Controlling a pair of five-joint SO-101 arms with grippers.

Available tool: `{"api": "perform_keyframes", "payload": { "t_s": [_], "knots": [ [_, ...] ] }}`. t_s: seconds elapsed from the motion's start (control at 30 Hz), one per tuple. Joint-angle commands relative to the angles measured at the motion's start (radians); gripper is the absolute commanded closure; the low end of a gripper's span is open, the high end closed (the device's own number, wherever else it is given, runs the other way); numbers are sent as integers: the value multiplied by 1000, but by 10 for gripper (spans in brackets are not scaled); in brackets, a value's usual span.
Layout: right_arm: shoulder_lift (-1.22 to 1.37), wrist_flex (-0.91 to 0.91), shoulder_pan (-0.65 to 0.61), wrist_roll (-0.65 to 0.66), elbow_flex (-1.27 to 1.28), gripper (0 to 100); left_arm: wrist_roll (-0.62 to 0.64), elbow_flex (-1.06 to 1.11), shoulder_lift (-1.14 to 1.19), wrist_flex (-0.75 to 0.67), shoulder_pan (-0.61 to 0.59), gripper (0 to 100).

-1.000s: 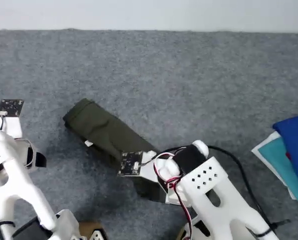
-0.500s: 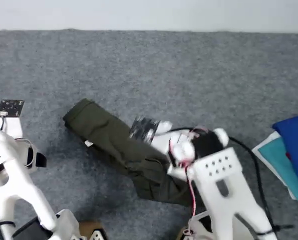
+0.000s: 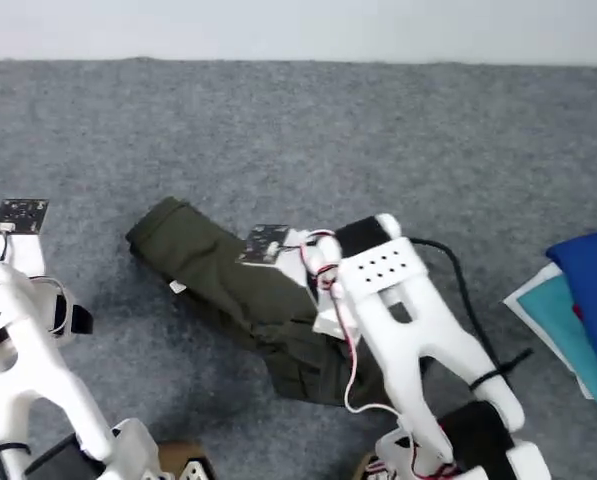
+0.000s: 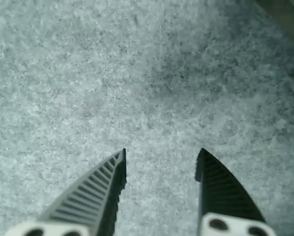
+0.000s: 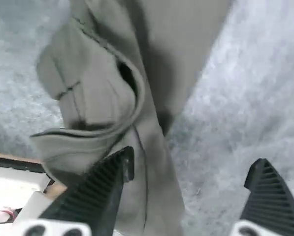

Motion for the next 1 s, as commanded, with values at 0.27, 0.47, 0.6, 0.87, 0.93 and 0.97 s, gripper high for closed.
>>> {"api": "perform_keyframes", "payload": {
  "t_s": [0.27,0.47,0.6,0.87,0.93,0.97],
  "knots": [
    [12,44,-90,-43,-84,635,-11,-2,-12,-15,8,779],
    [12,-35,-124,-92,3,635,-11,-2,-12,-15,8,779],
    [13,-68,-131,-92,25,635,-11,-1,-12,-15,8,779],
    [119,-64,-154,-114,20,635,-11,-1,-12,-9,3,779],
    [145,-62,-183,-114,23,635,-11,-1,-12,-9,2,779],
    [156,-62,-196,-114,23,635,-11,-1,-12,-9,2,779]
  ]
}}
